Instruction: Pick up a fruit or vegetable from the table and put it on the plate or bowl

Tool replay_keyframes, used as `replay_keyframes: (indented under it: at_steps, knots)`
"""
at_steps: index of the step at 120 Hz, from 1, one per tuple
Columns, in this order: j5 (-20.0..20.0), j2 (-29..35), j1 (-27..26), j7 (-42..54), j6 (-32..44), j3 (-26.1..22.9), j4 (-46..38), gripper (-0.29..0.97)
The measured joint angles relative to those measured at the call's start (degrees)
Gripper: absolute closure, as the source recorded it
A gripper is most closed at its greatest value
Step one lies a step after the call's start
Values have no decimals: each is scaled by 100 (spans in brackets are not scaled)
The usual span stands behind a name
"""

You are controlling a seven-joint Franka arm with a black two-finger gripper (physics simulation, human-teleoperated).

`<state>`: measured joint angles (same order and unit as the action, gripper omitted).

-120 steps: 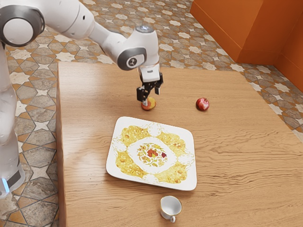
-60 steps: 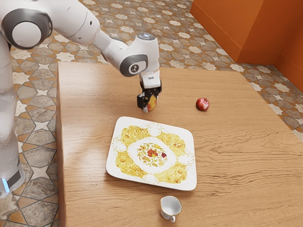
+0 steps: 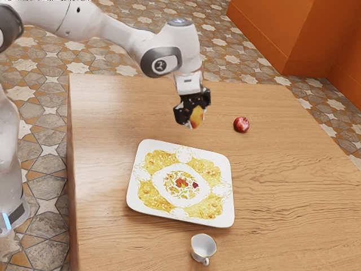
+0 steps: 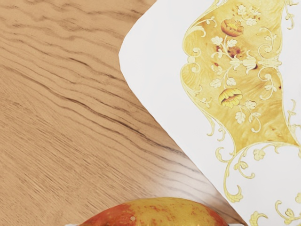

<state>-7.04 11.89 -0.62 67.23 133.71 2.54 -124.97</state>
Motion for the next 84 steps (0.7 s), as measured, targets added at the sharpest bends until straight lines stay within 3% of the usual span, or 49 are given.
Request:
replay_keyframes:
  at_steps: [16,36,51,66,84]
  knots:
    - [199,85,-22,-201,-278,-993,146,33]
    - [307,73,-14,-463,-476,-1514,157,33]
    - [336,44,-20,-638,-548,-1670,155,33]
    - [332,21,-7,-780,-632,-1620,178,15]
    - [328,13,1,-924,-722,-1585,260,5]
